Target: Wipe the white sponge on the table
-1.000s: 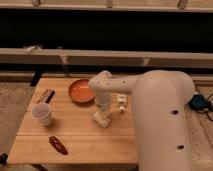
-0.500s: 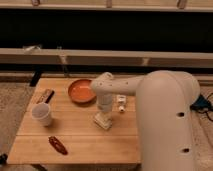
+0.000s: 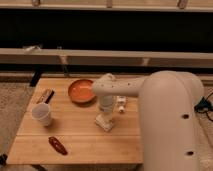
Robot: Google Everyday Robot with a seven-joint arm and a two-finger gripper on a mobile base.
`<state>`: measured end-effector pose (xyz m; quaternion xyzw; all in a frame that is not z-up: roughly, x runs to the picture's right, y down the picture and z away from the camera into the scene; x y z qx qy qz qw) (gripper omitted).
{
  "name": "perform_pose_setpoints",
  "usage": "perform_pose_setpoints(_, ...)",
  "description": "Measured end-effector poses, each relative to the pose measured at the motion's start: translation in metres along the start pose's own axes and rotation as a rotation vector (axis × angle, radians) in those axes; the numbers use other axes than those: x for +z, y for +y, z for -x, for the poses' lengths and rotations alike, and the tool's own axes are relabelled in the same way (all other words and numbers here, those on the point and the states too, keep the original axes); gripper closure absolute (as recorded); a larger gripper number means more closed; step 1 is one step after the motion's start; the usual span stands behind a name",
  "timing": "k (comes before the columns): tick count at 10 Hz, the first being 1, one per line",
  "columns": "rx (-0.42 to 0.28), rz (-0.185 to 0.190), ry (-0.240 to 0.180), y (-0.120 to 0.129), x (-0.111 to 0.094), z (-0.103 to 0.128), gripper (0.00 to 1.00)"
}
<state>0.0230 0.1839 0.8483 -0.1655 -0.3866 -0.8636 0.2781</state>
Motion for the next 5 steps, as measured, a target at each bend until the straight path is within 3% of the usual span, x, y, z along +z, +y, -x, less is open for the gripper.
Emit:
perform_pose_setpoints(3,-0.004,0.002,-0.002,-0.001,0.000,0.000,1.00)
perform_pose_setpoints(5,0.029,-0.001,-0.004,-0.009,0.003,0.022,1.00)
